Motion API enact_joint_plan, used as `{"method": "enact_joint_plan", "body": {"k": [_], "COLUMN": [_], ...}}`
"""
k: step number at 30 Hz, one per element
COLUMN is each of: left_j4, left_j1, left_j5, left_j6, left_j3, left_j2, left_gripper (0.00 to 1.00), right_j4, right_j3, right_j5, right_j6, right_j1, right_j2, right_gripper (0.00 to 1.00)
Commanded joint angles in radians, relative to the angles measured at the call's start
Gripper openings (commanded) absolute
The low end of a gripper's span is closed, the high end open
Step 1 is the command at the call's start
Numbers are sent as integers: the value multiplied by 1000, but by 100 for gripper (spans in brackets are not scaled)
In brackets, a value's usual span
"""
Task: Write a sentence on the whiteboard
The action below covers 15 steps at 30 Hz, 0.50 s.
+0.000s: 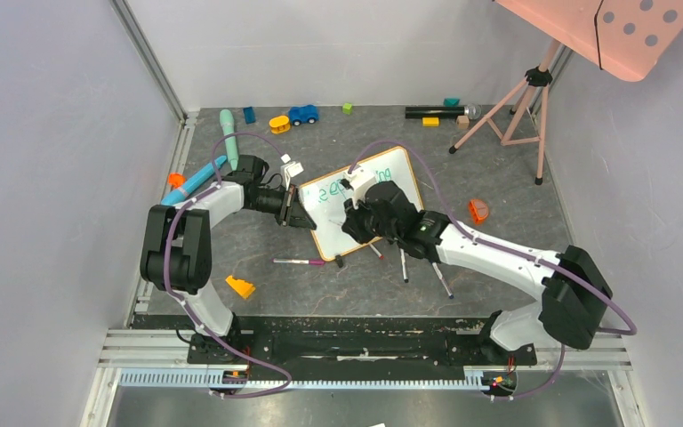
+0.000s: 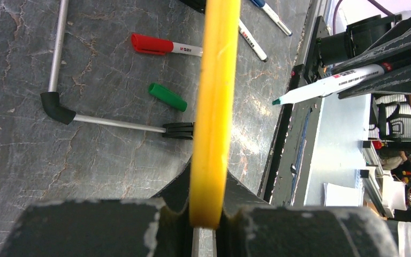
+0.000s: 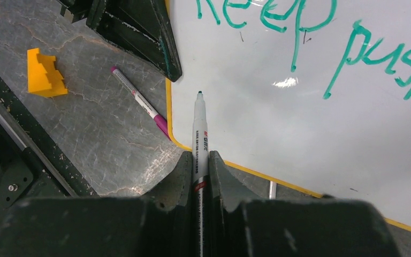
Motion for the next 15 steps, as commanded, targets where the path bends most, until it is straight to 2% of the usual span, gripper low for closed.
{"method": "enact_joint_plan", "body": {"k": [1, 15], "left_j4": [-75, -82], "left_j1": [-40, -40], "left_j5": [-116, -107], "left_j6": [51, 59], "left_j3": [-27, -24], "left_j2": [58, 58], "left_gripper": [2, 2], "right_j4": [25, 3], "right_j3": [72, 124], "right_j5": [26, 65], "right_j6": [-23, -24], "right_j1": [14, 25], "right_j2": [32, 99], "right_gripper": [0, 0]}}
